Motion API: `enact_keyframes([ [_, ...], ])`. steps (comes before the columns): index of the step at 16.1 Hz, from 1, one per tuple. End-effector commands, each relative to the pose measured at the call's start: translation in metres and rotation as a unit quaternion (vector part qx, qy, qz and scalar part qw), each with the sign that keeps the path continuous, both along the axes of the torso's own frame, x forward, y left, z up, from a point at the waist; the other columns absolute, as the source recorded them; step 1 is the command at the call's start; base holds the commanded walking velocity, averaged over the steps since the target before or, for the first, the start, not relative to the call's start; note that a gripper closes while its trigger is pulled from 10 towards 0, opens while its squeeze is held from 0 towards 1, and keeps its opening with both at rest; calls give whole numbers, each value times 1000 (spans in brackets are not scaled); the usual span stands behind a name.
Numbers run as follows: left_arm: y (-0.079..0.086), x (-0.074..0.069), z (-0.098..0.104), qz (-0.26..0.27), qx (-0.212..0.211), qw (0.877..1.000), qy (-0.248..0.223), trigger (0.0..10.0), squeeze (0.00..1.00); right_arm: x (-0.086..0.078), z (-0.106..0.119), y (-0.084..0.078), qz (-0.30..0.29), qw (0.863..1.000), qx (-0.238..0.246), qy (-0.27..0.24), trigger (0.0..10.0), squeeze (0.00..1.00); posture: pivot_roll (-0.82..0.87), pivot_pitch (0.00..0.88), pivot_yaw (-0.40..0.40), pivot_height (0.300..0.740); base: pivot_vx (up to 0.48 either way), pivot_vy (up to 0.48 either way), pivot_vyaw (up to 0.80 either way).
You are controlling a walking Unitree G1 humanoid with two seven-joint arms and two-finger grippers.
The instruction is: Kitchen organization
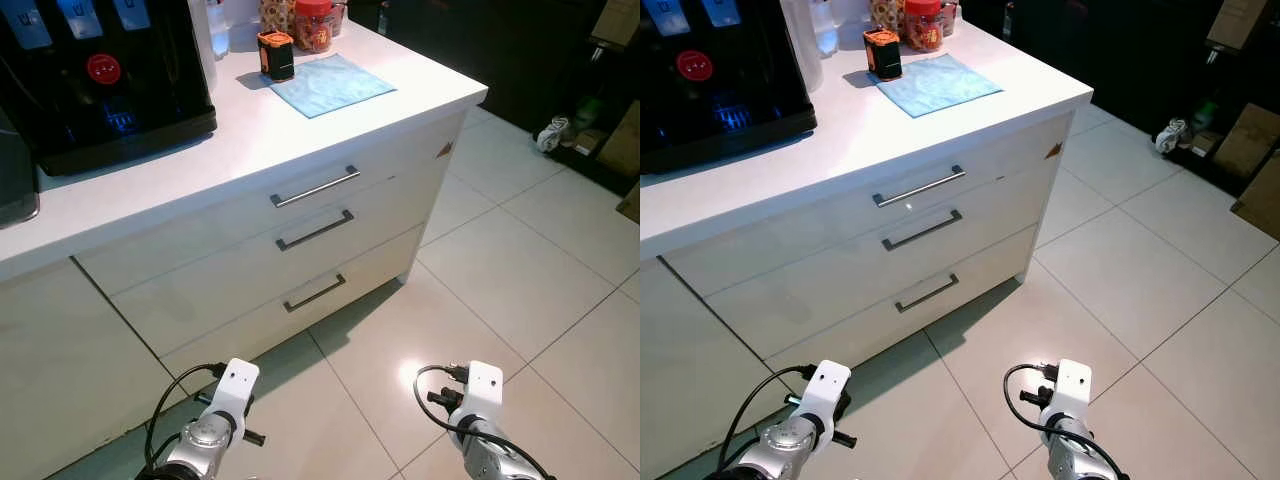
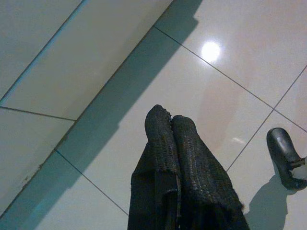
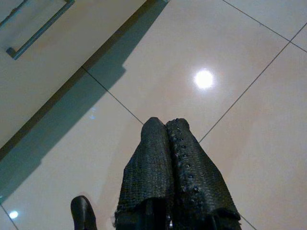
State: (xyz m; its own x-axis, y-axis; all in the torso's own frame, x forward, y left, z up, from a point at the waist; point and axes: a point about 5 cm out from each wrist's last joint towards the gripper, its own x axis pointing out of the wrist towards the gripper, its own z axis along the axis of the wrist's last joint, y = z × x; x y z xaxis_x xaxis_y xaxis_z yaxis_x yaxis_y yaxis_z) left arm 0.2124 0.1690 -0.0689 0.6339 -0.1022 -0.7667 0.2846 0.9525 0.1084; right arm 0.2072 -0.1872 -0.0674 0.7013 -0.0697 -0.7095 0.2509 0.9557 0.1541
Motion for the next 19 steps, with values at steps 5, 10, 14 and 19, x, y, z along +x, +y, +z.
enact_keyframes([
  [5,0,3,2,-3,2,1000,-8,10000,0,1,1,0,-2,1000,-2,-4,10000,0,21,19,24,740,0,0,0],
  [10,15,-4,-1,28,-5,1000,4,10000,0,1,0,5,-2,1000,19,-5,10000,0,38,0,13,740,0,0,0],
  [14,16,-5,-1,28,-6,1000,5,10000,0,-1,-1,6,5,1000,18,-3,10000,0,45,0,8,740,0,0,0],
  [19,15,-6,-2,24,-7,1000,5,10000,0,-1,-1,5,8,1000,17,-3,10000,0,45,0,5,740,0,0,0],
])
